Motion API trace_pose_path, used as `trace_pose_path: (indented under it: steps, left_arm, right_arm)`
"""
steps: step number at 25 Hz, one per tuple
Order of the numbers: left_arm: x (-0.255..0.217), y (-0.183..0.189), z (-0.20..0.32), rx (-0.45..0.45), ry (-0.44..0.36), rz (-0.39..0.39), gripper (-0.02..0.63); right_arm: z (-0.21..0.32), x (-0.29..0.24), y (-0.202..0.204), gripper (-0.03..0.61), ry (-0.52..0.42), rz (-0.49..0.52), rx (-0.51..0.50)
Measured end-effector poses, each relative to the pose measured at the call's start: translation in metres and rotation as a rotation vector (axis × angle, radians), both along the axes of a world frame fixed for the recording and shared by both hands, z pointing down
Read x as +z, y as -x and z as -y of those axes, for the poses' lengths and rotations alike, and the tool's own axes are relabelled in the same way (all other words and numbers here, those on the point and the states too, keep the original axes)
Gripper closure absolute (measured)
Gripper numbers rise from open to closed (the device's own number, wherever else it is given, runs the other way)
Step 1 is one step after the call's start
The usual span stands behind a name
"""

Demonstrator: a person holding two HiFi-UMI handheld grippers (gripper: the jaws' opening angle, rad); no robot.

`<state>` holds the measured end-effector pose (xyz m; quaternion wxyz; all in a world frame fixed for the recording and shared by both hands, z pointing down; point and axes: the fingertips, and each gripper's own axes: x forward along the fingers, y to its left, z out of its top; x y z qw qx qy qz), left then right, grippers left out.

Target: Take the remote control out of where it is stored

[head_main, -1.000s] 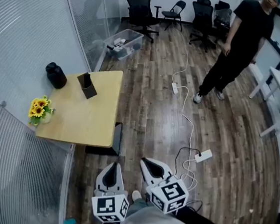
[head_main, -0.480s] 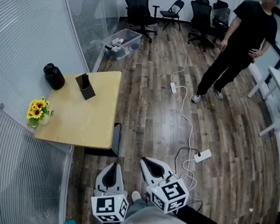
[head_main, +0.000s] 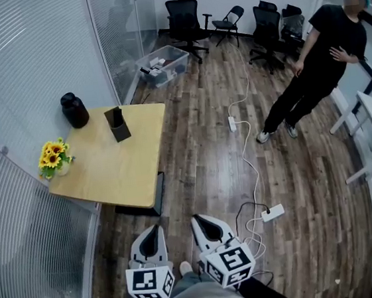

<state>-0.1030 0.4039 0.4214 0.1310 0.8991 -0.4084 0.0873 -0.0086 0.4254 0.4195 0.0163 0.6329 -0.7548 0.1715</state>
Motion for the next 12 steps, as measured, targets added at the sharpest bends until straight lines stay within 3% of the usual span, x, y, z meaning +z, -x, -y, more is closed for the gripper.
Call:
trace_pose_path:
  steps: [12]
  left_arm:
    - [0.012, 0.017, 0.015, 0.019, 0.021, -0.002, 0.604]
  right_arm:
    - [0.013, 0.003, 0.016, 0.574, -0.009, -0.010, 0.035]
